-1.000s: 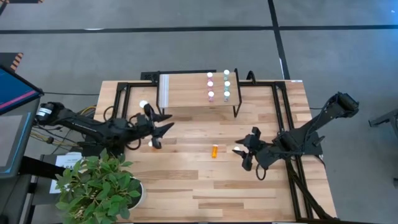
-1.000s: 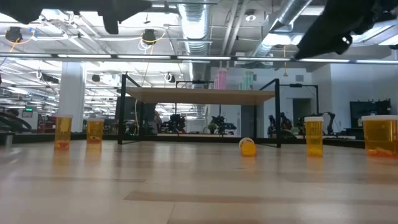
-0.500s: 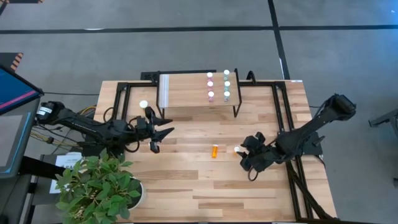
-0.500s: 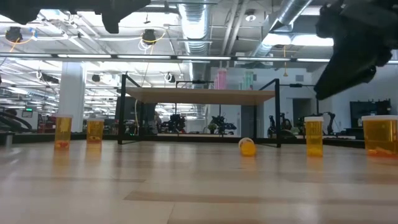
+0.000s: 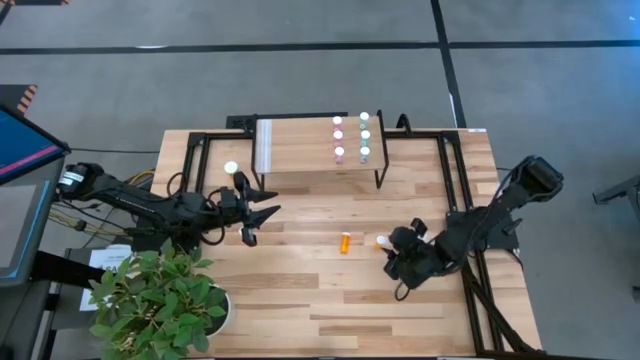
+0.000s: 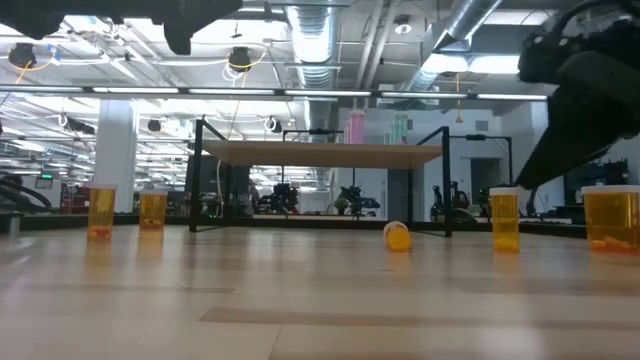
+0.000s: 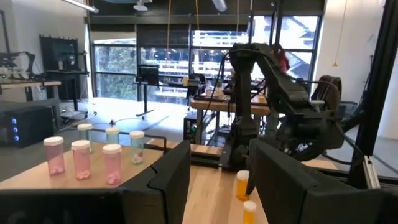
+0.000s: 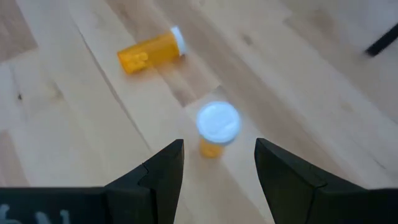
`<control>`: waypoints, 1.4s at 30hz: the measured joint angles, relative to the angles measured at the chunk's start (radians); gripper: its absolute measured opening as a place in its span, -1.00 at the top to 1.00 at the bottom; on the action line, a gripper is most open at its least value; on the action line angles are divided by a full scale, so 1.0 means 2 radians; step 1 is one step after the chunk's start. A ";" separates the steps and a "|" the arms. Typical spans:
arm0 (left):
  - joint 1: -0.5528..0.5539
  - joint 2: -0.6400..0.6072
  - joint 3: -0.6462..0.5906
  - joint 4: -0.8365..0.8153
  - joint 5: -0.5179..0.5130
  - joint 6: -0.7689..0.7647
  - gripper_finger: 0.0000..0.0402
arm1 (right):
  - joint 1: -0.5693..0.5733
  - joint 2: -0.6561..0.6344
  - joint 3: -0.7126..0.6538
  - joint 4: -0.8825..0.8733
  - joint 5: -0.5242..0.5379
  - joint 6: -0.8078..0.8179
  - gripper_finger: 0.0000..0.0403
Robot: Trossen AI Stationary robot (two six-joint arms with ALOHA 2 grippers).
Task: Pick and place medicine bottles onto shelf by color
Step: Put the right small orange pill bottle on the shelf
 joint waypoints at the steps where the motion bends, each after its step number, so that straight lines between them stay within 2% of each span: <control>1: 0.000 0.000 0.000 0.000 0.000 0.000 0.24 | 0.012 0.000 0.000 -0.002 0.017 0.012 -0.08; 4: 0.000 0.000 0.000 0.000 0.000 0.000 0.24 | 0.047 0.004 0.000 0.002 0.066 0.039 -0.08; 9: 0.000 0.000 0.000 0.000 0.000 -0.001 0.24 | 0.083 0.049 0.001 0.012 0.134 0.084 -0.08; 16: 0.000 0.000 0.000 0.001 0.000 -0.013 0.24 | 0.073 0.141 0.000 0.012 0.136 0.148 -0.08; 22: 0.000 0.000 0.000 0.000 0.000 -0.013 0.24 | 0.062 0.181 0.000 0.014 0.135 0.190 -0.08; 28: 0.000 0.000 0.000 0.000 0.000 -0.012 0.24 | 0.056 0.186 0.000 0.030 0.135 0.197 -0.08; 31: 0.000 0.000 0.000 0.000 0.000 -0.012 0.24 | 0.057 0.186 0.000 0.056 0.116 0.181 -0.08; 35: 0.000 0.000 0.000 0.000 0.000 -0.012 0.24 | 0.075 0.186 0.000 0.071 0.109 0.169 -0.08; 39: 0.000 0.000 0.000 0.000 0.000 -0.012 0.24 | 0.096 0.169 -0.034 0.081 0.136 0.214 -0.08; 42: 0.000 0.000 0.000 0.000 0.000 -0.012 0.24 | 0.117 0.146 -0.078 0.123 0.164 0.235 -0.08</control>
